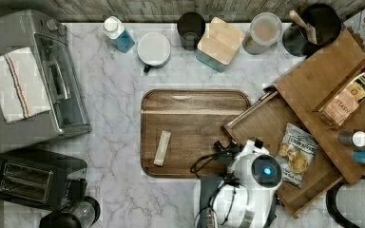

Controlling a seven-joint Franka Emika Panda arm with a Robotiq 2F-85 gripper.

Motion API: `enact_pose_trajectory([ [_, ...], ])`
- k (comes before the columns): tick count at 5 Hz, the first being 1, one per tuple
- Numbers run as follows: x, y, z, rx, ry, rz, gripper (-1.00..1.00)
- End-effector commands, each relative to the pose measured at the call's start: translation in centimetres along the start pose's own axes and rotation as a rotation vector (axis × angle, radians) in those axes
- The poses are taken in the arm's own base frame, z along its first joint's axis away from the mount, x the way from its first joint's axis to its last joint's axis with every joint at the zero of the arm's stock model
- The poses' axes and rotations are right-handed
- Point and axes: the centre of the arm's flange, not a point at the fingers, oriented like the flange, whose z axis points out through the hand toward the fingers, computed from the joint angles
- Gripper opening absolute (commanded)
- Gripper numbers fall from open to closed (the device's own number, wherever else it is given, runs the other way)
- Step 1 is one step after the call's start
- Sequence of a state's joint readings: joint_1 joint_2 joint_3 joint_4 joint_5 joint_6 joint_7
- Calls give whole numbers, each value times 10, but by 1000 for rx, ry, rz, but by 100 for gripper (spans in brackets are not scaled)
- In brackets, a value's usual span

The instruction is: Close the drawer.

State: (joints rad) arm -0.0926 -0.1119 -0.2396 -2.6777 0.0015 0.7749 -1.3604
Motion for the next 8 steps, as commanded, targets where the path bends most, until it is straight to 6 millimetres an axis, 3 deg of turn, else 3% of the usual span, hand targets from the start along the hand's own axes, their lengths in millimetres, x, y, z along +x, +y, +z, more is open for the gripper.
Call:
enact_pose_trajectory([
  [1, -16, -5, -29, -104, 43, -261, -100],
  [3, -18, 13, -18, -190, 65, -435, -100],
  [6, -37, 37, -20, -271, 97, -409, -100],
  [7, -39, 59, -36, -343, 152, -381, -100],
  [8, -30, 98, -50, -332, 180, -375, -100],
])
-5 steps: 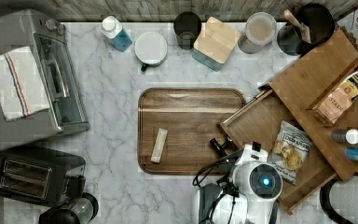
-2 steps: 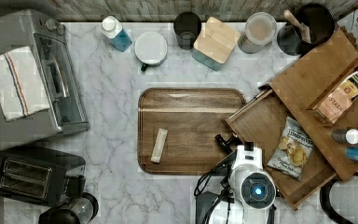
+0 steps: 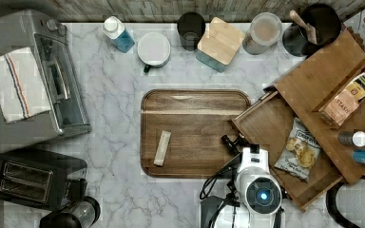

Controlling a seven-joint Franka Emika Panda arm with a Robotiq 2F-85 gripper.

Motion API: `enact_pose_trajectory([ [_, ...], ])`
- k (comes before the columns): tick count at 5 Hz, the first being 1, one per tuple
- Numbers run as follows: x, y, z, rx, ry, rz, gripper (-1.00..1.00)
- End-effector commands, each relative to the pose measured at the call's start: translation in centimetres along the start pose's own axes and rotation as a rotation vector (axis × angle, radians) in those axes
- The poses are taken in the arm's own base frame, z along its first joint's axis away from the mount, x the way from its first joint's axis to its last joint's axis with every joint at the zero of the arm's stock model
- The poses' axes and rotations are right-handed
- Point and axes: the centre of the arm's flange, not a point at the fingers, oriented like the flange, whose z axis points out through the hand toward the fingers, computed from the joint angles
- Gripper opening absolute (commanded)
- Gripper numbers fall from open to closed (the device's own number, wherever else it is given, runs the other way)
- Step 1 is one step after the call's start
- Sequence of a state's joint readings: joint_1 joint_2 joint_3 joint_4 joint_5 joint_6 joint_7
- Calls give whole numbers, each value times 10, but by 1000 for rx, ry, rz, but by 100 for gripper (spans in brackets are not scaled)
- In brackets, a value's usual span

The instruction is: Close the drawer.

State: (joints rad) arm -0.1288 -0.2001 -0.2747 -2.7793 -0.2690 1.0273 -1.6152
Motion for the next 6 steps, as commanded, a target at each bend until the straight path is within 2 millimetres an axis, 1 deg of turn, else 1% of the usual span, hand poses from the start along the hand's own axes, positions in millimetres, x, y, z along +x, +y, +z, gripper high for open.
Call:
enact_pose_trajectory([
  [1, -41, 127, -27, -125, 76, 6, -100],
  [2, -35, 176, -46, -141, 62, -18, -100],
  [3, -29, 216, -57, -213, 86, -12, -100],
  [4, -28, 252, -71, -306, 132, 0, -100],
  [5, -23, 278, -77, -354, 171, 3, -100],
  [6, -16, 278, -78, -354, 185, 2, -100],
])
